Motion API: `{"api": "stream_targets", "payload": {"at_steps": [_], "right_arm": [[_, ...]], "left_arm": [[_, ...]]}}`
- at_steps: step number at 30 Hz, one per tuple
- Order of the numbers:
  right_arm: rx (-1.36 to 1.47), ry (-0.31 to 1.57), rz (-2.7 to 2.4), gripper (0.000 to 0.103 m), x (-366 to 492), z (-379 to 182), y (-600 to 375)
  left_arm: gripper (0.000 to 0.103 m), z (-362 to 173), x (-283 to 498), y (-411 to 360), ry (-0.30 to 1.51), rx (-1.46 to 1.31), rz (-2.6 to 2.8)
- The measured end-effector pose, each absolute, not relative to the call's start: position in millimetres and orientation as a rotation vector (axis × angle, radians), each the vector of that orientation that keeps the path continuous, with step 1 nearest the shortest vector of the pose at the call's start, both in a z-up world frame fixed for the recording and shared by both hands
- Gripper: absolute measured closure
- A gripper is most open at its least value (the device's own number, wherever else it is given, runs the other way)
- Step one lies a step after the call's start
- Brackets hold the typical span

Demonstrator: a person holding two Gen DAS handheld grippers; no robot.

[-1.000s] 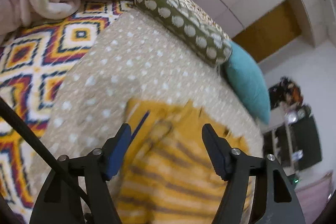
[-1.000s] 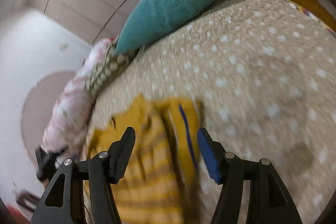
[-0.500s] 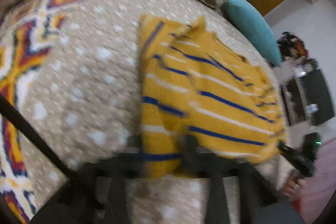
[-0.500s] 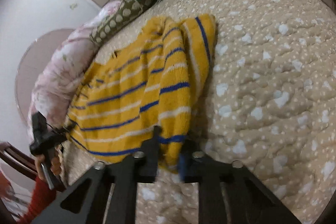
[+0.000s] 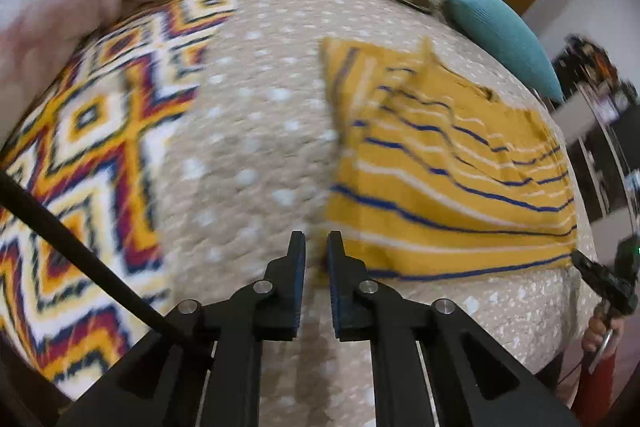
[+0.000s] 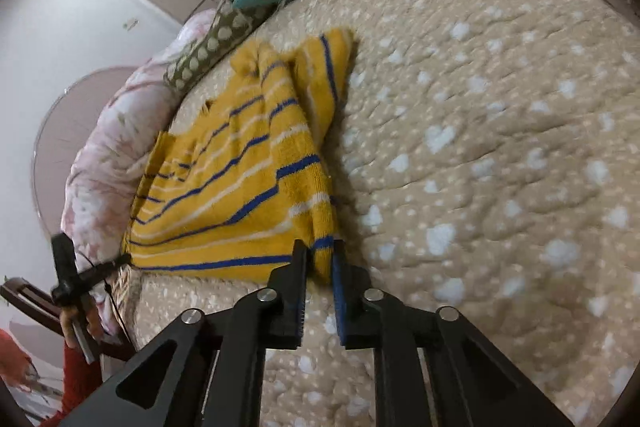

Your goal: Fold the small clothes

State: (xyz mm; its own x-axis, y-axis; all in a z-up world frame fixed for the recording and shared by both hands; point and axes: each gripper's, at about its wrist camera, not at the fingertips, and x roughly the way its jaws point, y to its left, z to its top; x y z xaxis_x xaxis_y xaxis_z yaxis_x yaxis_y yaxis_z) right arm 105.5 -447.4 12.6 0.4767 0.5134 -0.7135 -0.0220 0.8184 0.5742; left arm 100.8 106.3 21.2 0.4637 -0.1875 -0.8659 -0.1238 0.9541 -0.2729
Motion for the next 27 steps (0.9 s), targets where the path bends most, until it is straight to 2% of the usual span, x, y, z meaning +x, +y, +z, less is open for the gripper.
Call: {"api": "stream_targets", "payload": {"at_steps": [5, 6, 7, 9, 14, 18, 21, 23, 27], "right_arm": [[0.421, 0.926, 0.259, 0.088, 100, 57, -457], [0.416, 0.912, 0.265, 0.088, 105, 64, -455], [0.408, 0.901, 0.279, 0.088, 114, 71, -447], [0.384, 0.896, 0.305, 0.088, 134, 76, -429], [0.298, 0.914, 0.372, 0.088, 196, 72, -362], [0.225, 0.955, 0.376, 0.088, 242, 53, -327], [0.214, 1.001, 0.29, 0.088, 273, 32, -332], [0.231, 1.016, 0.217, 0.093, 287, 18, -349], [0.405, 0.986, 0.191, 0.095, 296, 2, -388]], "left_arm": [[0.091, 43, 77, 113, 1.002, -0.255, 0.006], [0.083, 48, 79, 110, 0.988, -0.259, -0.013], [0.068, 53, 84, 104, 0.973, -0.266, -0.032], [0.051, 62, 101, 89, 0.948, -0.276, -0.082], [0.047, 66, 167, 44, 0.934, -0.254, -0.182], [0.047, 34, 238, 29, 1.023, -0.275, -0.153], [0.047, 3, 273, 45, 1.08, -0.279, -0.025], [0.043, -11, 283, 62, 1.09, -0.339, -0.006], [0.043, -10, 278, 89, 1.078, -0.49, -0.045]]}}
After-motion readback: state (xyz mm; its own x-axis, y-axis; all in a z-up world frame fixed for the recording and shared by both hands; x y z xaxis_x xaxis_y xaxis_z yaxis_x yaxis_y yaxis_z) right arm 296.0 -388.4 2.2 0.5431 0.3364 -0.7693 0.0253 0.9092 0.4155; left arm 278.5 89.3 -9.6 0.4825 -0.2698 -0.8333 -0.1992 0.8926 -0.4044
